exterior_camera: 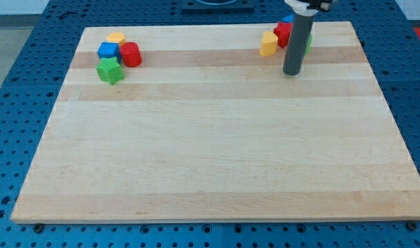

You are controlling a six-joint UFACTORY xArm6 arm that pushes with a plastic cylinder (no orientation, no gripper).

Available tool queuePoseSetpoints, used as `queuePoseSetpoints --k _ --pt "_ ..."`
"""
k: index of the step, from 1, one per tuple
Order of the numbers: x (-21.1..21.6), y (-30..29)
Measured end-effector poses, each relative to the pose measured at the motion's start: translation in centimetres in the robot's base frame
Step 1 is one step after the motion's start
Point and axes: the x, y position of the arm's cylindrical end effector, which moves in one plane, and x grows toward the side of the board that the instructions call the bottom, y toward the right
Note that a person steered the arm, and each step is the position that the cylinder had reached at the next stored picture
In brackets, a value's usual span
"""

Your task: Move the green circle towards the center

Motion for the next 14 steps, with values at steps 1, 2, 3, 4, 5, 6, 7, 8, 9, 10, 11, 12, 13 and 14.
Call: queuePoseSetpoints --k 1,2,3,4,5,6,7,8,9,10,11,12,13,14 --pt "0.0 0.0" --pt "0.0 -0.9" --pt "-0.1 -1.0" --pt "0.9 -3.8" --pt "0.9 -4.4" --pt "0.9 -4.4" --pt "0.9 -6.9" --pt "0.8 -8.4" --pt "0.8 -3.8" --pt "0.8 1.1" --pt "-1.0 3.6" --pt "-4.6 4.6" --pt "-9.4 8.7" --pt "-10.8 8.3"
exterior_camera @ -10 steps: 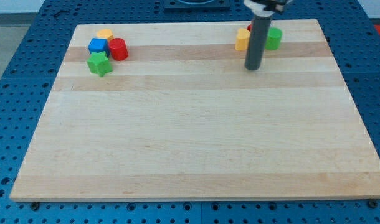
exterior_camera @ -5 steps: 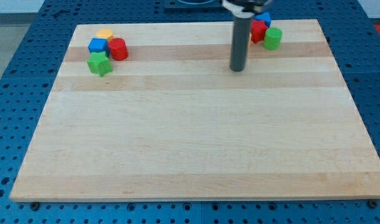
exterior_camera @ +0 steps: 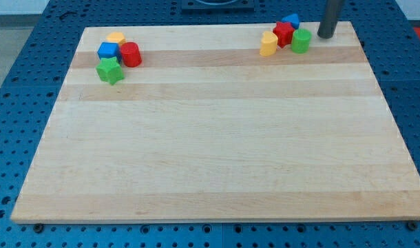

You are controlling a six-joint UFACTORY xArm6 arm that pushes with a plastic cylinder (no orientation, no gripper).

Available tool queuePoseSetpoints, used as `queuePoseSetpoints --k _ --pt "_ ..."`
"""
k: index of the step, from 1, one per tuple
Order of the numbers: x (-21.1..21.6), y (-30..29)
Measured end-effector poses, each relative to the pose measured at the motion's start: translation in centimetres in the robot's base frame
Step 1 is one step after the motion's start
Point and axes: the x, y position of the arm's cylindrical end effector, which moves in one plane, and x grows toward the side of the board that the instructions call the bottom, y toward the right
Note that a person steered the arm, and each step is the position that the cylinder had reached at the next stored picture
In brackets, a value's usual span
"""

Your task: Move the green circle towards the center

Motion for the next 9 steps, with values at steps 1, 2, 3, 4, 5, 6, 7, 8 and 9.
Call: queuePoseSetpoints --k 1,2,3,4,5,6,7,8,9 --pt "4.3 -2.8" --pt "7.1 -6.8" --pt "7.1 -3.8" --pt "7.0 0.5" --pt "2.8 0.5" --pt "0.2 -1.2" --pt "0.7 -4.3" --pt "1.0 -7.8" --pt "3.0 -7.9"
